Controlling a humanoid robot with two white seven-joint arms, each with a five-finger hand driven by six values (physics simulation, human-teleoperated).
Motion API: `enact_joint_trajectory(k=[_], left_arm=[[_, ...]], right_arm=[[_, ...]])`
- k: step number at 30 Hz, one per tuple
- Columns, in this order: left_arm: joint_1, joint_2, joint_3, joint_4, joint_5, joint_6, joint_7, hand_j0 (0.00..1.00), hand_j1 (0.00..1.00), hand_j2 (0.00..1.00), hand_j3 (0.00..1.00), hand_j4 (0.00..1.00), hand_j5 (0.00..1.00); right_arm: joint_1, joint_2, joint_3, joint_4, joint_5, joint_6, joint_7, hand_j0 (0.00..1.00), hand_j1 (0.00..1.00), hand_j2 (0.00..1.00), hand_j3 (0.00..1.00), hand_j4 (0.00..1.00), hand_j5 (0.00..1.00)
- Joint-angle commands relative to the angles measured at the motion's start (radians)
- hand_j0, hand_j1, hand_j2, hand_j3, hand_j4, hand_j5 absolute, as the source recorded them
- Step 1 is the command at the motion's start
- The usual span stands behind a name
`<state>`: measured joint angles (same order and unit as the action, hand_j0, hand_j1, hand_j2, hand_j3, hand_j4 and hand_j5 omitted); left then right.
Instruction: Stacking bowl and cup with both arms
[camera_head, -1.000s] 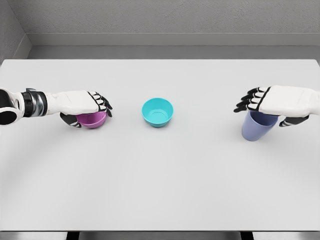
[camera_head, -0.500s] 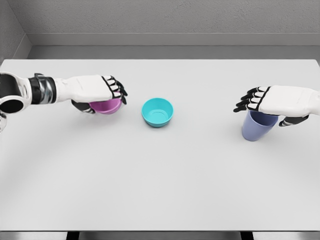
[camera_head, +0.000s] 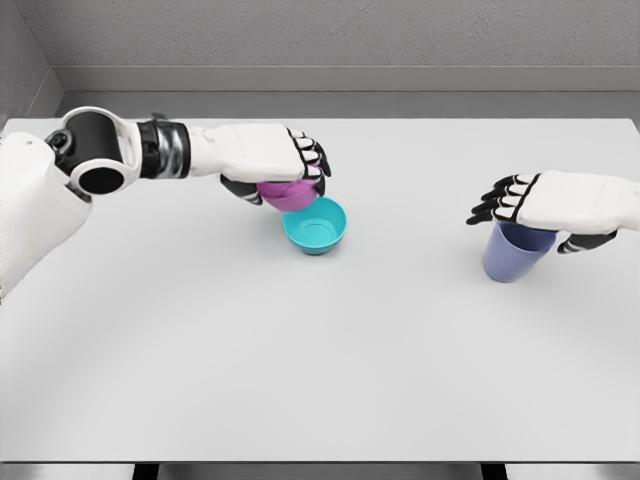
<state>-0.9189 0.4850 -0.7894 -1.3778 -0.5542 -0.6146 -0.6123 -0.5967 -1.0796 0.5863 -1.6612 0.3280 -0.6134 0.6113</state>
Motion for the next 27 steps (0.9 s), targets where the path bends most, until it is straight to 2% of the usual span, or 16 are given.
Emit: enact_joint_trajectory(k=[1, 4, 6, 16, 19, 24, 27], left_arm=[[0.0, -0.033, -0.016, 0.031, 0.002, 0.004, 0.001, 0.65, 0.65, 0.65, 0.65, 0.65, 0.65], [-0.002, -0.049, -0.036, 0.034, 0.0, 0.004, 0.001, 0.65, 0.65, 0.65, 0.65, 0.65, 0.65], [-0.003, -0.068, -0.056, 0.069, -0.001, 0.004, 0.001, 0.65, 0.65, 0.65, 0.65, 0.65, 0.65], [-0.002, -0.086, -0.073, 0.077, -0.021, 0.004, 0.001, 0.68, 0.68, 0.68, 0.68, 0.68, 0.68], [-0.002, -0.094, -0.082, 0.105, -0.021, 0.004, 0.001, 0.71, 0.71, 0.71, 0.71, 0.71, 0.71], [-0.002, -0.094, -0.083, 0.105, -0.018, 0.004, 0.001, 0.78, 0.78, 0.78, 0.78, 0.78, 0.78], [-0.002, -0.094, -0.083, 0.111, -0.012, 0.004, 0.001, 0.96, 0.96, 0.96, 0.96, 0.96, 0.96]], right_arm=[[0.0, 0.0, 0.0, 0.0, -0.004, 0.003, 0.0, 1.0, 1.0, 1.0, 1.0, 1.0, 1.0], [0.002, 0.0, 0.001, 0.0, -0.004, 0.003, 0.0, 1.0, 1.0, 1.0, 1.0, 1.0, 1.0], [0.002, 0.0, 0.001, 0.0, -0.004, 0.003, 0.0, 1.0, 1.0, 1.0, 1.0, 1.0, 1.0], [0.003, 0.001, 0.004, 0.001, -0.004, 0.003, 0.0, 1.0, 1.0, 1.0, 1.0, 1.0, 1.0], [0.003, 0.001, 0.02, 0.005, -0.003, 0.003, 0.0, 1.0, 1.0, 1.0, 1.0, 1.0, 1.0], [0.005, 0.007, 0.023, 0.012, -0.001, 0.003, 0.0, 1.0, 1.0, 1.0, 1.0, 1.0, 1.0], [0.005, 0.012, 0.024, 0.018, 0.0, 0.003, 0.0, 1.0, 1.0, 1.0, 1.0, 1.0, 1.0]])
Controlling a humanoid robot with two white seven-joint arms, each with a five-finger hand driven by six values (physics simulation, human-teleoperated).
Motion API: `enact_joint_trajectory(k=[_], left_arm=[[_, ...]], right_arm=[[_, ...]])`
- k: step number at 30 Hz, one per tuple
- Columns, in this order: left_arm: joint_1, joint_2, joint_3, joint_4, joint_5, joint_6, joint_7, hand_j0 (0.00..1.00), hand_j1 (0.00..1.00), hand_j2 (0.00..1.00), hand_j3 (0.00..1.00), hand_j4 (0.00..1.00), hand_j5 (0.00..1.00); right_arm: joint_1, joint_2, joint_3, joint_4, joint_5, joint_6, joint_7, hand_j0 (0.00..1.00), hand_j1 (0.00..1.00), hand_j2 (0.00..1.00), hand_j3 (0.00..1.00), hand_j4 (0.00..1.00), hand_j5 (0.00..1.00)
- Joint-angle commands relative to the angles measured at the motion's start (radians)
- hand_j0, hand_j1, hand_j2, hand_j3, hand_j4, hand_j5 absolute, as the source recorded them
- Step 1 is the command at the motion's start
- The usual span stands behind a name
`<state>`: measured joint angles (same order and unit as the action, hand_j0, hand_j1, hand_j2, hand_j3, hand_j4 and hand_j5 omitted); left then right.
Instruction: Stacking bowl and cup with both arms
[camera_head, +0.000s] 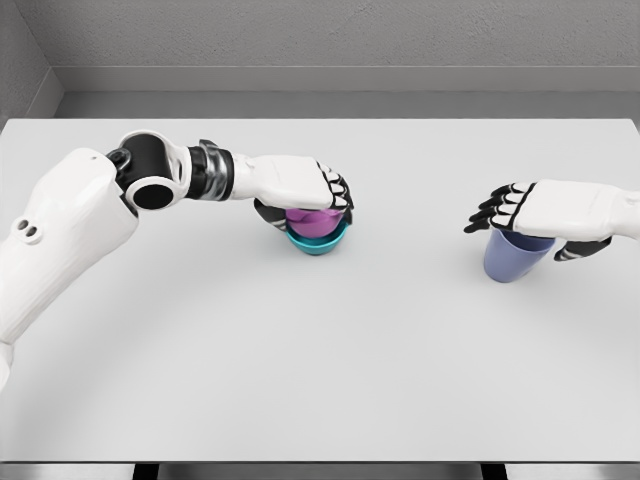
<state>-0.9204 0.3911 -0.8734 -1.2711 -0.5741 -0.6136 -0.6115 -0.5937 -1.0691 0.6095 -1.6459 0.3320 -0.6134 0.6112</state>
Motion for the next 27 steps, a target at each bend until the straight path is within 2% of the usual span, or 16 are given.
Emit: enact_joint_trajectory(k=[1, 3, 9, 12, 14, 18, 21, 23, 27], left_arm=[[0.0, 0.0, 0.001, 0.004, 0.008, 0.003, 0.001, 0.97, 0.97, 0.97, 0.97, 0.97, 0.97], [0.0, 0.0, 0.001, 0.006, 0.01, 0.003, 0.001, 1.0, 1.0, 1.0, 1.0, 1.0, 1.0], [0.0, 0.0, 0.001, 0.006, 0.011, 0.003, 0.001, 1.0, 1.0, 1.0, 1.0, 1.0, 1.0], [-0.029, 0.014, 0.001, 0.001, 0.048, 0.003, 0.001, 1.0, 1.0, 1.0, 1.0, 1.0, 1.0], [-0.051, 0.074, -0.003, -0.022, 0.125, 0.003, 0.001, 1.0, 1.0, 1.0, 1.0, 1.0, 1.0], [-0.067, 0.268, -0.001, -0.12, 0.283, 0.003, 0.002, 1.0, 1.0, 1.0, 1.0, 1.0, 1.0], [-0.061, 0.428, 0.004, -0.106, 0.339, 0.003, 0.012, 1.0, 1.0, 1.0, 1.0, 1.0, 1.0], [-0.006, 0.453, 0.005, -0.109, 0.338, 0.003, 0.01, 1.0, 1.0, 1.0, 1.0, 1.0, 1.0], [0.037, 0.454, 0.008, -0.08, 0.329, 0.003, 0.001, 1.0, 1.0, 1.0, 1.0, 1.0, 1.0]], right_arm=[[0.0, 0.003, 0.004, 0.005, -0.004, 0.002, 0.0, 1.0, 1.0, 1.0, 1.0, 1.0, 1.0], [-0.002, 0.003, 0.006, 0.014, -0.004, 0.002, 0.0, 1.0, 1.0, 1.0, 1.0, 1.0, 1.0], [-0.002, 0.018, 0.013, 0.024, 0.001, 0.002, 0.0, 1.0, 1.0, 1.0, 1.0, 1.0, 1.0], [-0.002, 0.018, 0.015, 0.031, 0.001, 0.002, 0.0, 1.0, 1.0, 1.0, 1.0, 1.0, 1.0], [-0.002, 0.02, 0.024, 0.031, 0.001, 0.002, 0.0, 1.0, 1.0, 1.0, 1.0, 1.0, 1.0], [-0.002, 0.021, 0.026, 0.04, 0.002, 0.002, 0.0, 1.0, 1.0, 1.0, 1.0, 1.0, 1.0], [-0.003, 0.034, 0.026, 0.051, 0.002, 0.002, 0.0, 1.0, 1.0, 1.0, 1.0, 1.0, 1.0], [-0.011, 0.034, 0.026, 0.061, 0.002, 0.002, 0.0, 1.0, 1.0, 1.0, 1.0, 1.0, 1.0], [-0.011, 0.035, 0.026, 0.069, 0.002, 0.002, 0.0, 1.0, 1.0, 1.0, 1.0, 1.0, 1.0]])
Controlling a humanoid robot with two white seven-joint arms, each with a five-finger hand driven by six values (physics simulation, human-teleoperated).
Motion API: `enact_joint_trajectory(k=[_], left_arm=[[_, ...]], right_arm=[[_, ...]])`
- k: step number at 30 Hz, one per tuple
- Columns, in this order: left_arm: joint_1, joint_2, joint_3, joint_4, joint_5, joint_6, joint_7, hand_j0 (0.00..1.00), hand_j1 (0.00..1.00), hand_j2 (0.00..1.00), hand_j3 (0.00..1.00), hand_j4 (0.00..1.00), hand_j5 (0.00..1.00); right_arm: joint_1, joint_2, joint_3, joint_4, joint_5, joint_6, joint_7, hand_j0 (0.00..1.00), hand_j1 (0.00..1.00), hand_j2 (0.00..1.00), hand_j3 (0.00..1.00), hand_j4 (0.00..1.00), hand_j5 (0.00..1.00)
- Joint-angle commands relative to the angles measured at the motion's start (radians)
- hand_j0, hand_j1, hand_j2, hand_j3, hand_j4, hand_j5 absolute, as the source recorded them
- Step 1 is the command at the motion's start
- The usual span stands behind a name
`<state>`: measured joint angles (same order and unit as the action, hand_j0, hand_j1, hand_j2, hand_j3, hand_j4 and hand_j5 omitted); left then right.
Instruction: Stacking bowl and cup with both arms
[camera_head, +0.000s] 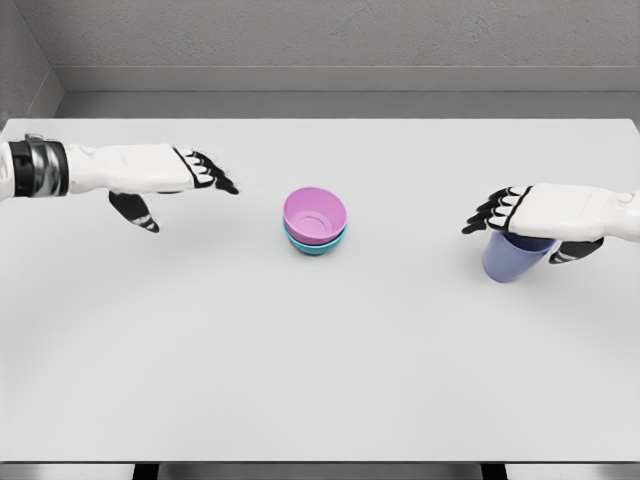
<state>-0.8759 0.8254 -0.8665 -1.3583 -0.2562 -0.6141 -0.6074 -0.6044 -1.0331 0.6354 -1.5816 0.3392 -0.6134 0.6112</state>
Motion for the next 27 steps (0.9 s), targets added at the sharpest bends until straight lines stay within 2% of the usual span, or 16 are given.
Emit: enact_joint_trajectory(k=[1, 27], left_arm=[[0.0, 0.021, 0.003, 0.01, 0.009, 0.003, -0.003, 1.0, 1.0, 1.0, 1.0, 1.0, 1.0], [0.011, 0.021, 0.003, 0.008, 0.009, 0.003, -0.003, 1.0, 1.0, 1.0, 1.0, 1.0, 1.0]], right_arm=[[0.0, 0.004, 0.0, 0.005, -0.003, 0.002, 0.0, 1.0, 1.0, 1.0, 1.0, 1.0, 1.0], [0.0, 0.019, 0.018, 0.023, -0.002, 0.002, 0.0, 1.0, 1.0, 1.0, 1.0, 1.0, 1.0]])
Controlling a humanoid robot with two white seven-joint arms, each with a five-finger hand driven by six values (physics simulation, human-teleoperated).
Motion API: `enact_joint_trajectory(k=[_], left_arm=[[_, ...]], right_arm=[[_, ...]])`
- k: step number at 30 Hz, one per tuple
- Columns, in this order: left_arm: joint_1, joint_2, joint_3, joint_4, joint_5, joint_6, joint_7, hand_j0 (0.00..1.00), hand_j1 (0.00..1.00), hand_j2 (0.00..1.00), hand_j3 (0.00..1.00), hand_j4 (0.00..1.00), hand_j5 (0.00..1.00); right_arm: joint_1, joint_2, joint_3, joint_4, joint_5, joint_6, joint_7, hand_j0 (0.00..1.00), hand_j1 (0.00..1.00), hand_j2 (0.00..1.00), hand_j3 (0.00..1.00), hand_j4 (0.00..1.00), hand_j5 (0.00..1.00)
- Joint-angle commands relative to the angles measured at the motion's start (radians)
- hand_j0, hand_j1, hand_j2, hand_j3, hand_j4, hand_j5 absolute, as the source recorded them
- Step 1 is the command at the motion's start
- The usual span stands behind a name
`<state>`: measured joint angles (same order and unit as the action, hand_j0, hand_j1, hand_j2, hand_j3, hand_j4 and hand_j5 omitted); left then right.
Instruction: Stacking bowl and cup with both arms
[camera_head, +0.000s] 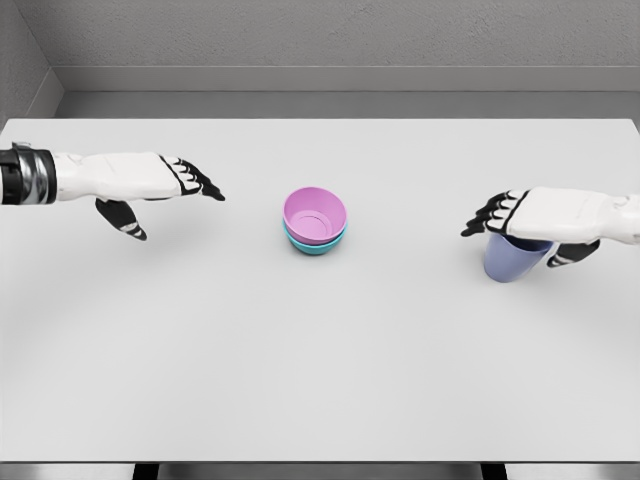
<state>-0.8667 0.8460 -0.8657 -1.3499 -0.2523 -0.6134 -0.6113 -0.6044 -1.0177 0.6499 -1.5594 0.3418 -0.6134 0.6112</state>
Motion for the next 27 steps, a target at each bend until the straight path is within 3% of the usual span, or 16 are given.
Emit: enact_joint_trajectory(k=[1, 16, 21, 27], left_arm=[[0.002, 0.001, 0.001, 0.0, 0.005, 0.003, 0.0, 1.0, 1.0, 1.0, 1.0, 1.0, 1.0], [0.005, 0.001, 0.002, 0.0, 0.005, 0.003, 0.0, 1.0, 1.0, 1.0, 1.0, 1.0, 1.0], [0.005, 0.001, 0.002, -0.002, 0.005, 0.003, 0.0, 1.0, 1.0, 1.0, 1.0, 1.0, 1.0], [0.005, 0.001, 0.002, -0.002, 0.005, 0.003, 0.0, 1.0, 1.0, 1.0, 1.0, 1.0, 1.0]], right_arm=[[0.0, 0.004, 0.004, 0.001, -0.004, 0.002, 0.0, 1.0, 1.0, 1.0, 1.0, 1.0, 1.0], [-0.005, 0.01, 0.007, 0.018, -0.001, 0.002, 0.0, 1.0, 1.0, 1.0, 1.0, 1.0, 1.0], [-0.005, 0.01, 0.019, 0.016, -0.001, 0.002, 0.0, 0.84, 0.84, 0.84, 0.84, 0.84, 0.84], [-0.011, 0.008, 0.019, 0.018, -0.001, 0.002, 0.0, 0.73, 0.73, 0.73, 0.73, 0.73, 0.73]])
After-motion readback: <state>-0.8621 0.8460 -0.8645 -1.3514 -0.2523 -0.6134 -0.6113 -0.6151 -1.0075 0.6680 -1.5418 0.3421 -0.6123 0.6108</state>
